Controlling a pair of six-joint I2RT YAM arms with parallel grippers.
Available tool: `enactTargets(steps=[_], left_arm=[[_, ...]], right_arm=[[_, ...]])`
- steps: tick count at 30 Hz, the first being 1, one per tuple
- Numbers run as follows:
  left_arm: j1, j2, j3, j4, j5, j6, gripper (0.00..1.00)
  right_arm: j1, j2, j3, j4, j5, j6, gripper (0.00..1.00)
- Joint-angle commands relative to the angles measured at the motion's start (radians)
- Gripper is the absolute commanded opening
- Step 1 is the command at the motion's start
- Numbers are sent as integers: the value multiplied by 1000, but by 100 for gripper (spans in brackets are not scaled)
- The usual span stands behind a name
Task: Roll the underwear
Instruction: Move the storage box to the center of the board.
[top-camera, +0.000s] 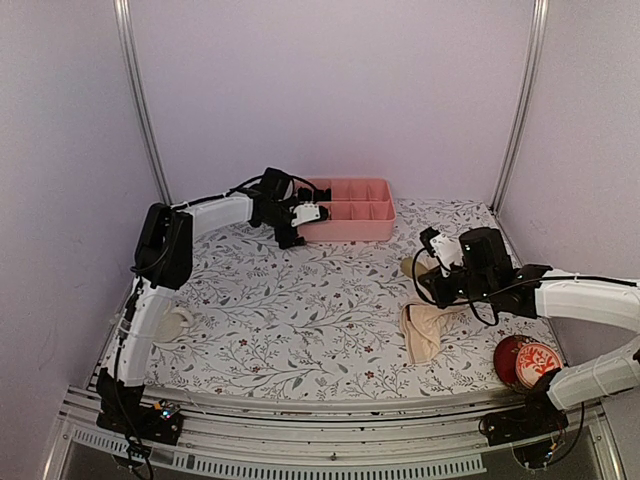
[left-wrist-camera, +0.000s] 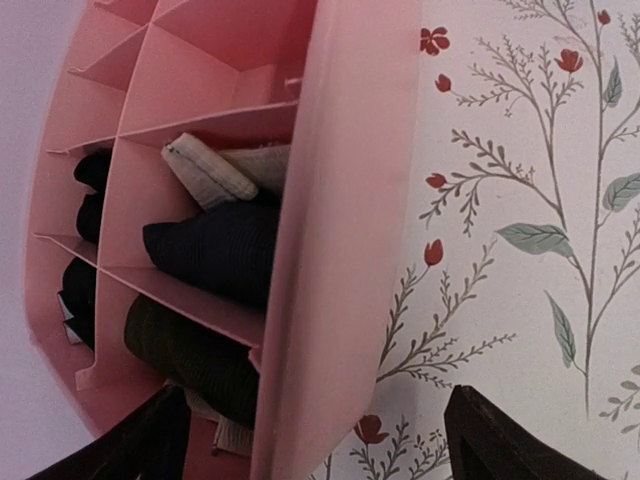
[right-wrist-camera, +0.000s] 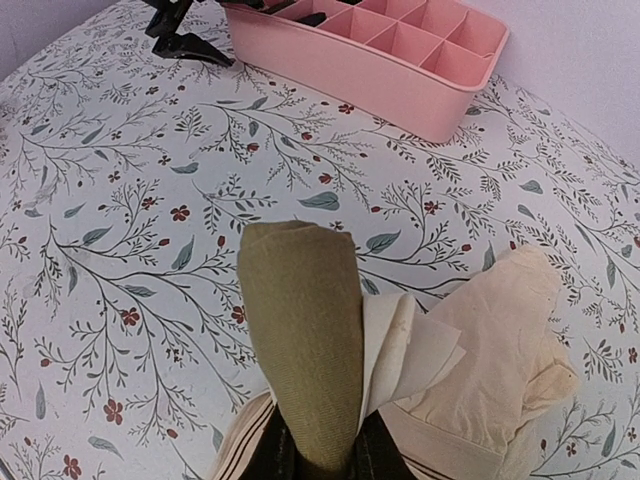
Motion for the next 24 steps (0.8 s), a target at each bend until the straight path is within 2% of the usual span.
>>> enactTargets(steps=[1, 10, 14, 18, 24], left_arm=[[-11, 35, 42, -149, 12, 51, 86], [-50, -59, -13, -335, 119, 67, 48], [-80, -151, -151, -342, 160, 39, 42], [-120, -251, -297, -324, 209, -24, 35], [-205, -451, -623, -168, 259, -117, 33]], right_arm=[[3, -11, -17, 43, -11, -7, 2], [-1, -5, -18, 64, 68, 2, 2], [-5, 36, 25, 61, 81, 4, 2], [-7, 122, 140, -19, 95, 34, 2], [-6, 245, 345, -154, 96, 88, 2]])
